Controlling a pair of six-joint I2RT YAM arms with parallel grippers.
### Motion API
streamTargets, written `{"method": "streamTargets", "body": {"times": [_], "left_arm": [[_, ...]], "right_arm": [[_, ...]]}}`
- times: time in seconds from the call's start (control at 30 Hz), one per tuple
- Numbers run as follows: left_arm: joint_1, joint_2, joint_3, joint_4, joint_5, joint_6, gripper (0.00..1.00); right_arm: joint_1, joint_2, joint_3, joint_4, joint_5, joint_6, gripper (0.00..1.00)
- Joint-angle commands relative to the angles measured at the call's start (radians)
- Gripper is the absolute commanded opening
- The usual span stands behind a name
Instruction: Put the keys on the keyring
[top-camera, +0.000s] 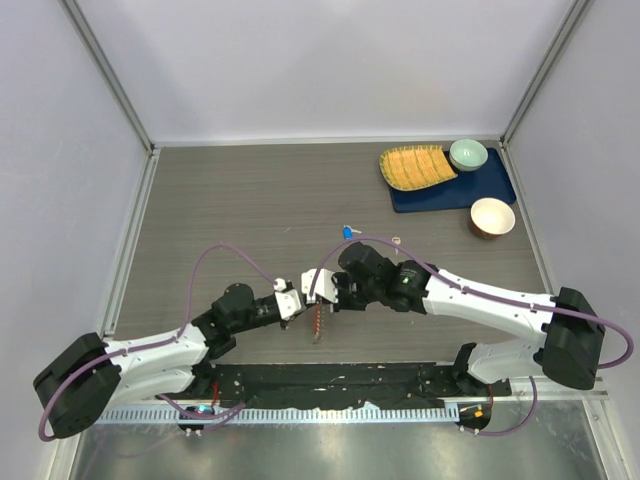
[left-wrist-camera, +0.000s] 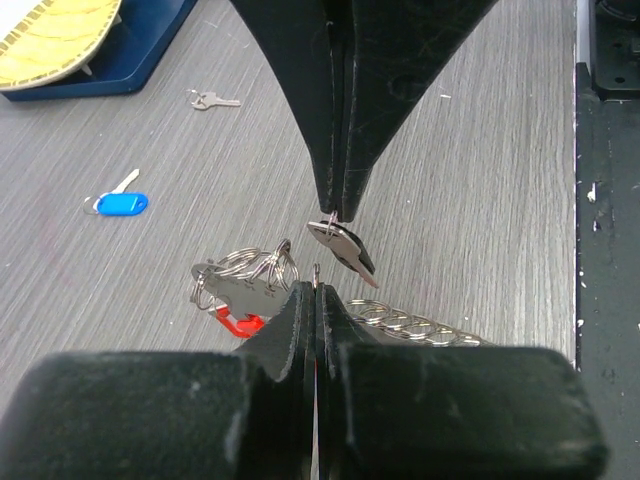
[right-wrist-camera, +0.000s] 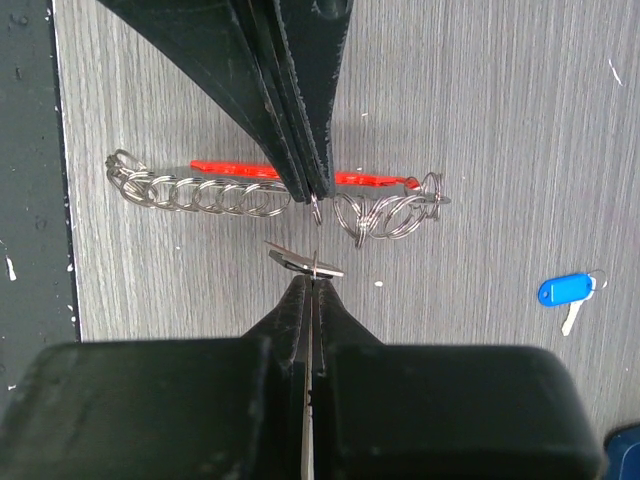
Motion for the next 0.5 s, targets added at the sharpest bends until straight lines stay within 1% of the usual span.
{"method": "streamTargets", "body": {"times": [0.0, 0.13, 0.3, 0.47], "left_arm": [[-0.016, 0.001, 0.043, 0.010, -0.007, 0.023, 0.00], [-0.016, -0.018, 0.008, 0.063, -0.008, 0.033, 0.00], [-0.014, -0.004, -0.006, 0.106, 0.020, 0.036, 0.00], [-0.014, 0.002, -0.020, 0.143, 0.022, 0.036, 0.00]], "right_arm": [[0.035, 0.048, 0.050, 0.123, -0.031, 0.011, 0.01], [0.035, 0.039, 0.032, 0.141, -0.034, 0.006, 0.01], [0.035, 0.025, -0.004, 0.196, -0.044, 0.000, 0.01], [0.035, 0.030, -0.010, 0.204, -0.039, 0.003, 0.01]]}}
